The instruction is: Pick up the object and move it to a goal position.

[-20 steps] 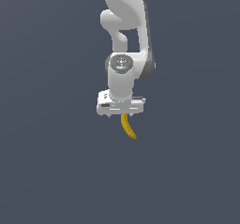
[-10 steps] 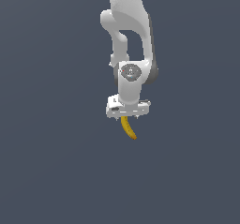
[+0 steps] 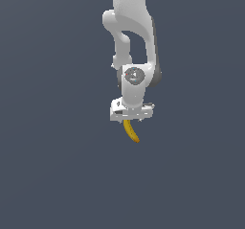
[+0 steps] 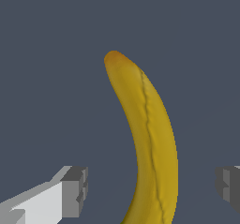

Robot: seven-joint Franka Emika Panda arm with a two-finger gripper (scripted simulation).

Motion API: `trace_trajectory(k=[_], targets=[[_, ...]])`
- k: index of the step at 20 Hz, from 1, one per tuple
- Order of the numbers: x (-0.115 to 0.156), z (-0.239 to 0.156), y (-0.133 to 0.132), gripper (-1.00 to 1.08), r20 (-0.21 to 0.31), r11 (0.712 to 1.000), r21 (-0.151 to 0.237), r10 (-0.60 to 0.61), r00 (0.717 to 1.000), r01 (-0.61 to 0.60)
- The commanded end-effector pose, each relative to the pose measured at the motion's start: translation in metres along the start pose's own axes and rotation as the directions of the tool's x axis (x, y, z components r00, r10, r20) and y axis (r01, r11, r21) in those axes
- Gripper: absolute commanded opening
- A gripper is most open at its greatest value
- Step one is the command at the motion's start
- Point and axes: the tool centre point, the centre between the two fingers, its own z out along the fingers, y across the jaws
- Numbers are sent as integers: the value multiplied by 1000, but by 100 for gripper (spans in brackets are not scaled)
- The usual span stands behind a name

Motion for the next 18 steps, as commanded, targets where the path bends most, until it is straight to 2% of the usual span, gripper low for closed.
trace_trajectory(k=[1,8,13,14,18], targets=[[-1,7,0,100,1,1000,0,0,1000,0],[-2,40,-1,100,0,1000,0,0,1000,0],[-1,46,-1,100,0,1000,0,0,1000,0],[-1,46,-1,-100,0,1000,0,0,1000,0],[-1,46,-1,-100,0,1000,0,0,1000,0]])
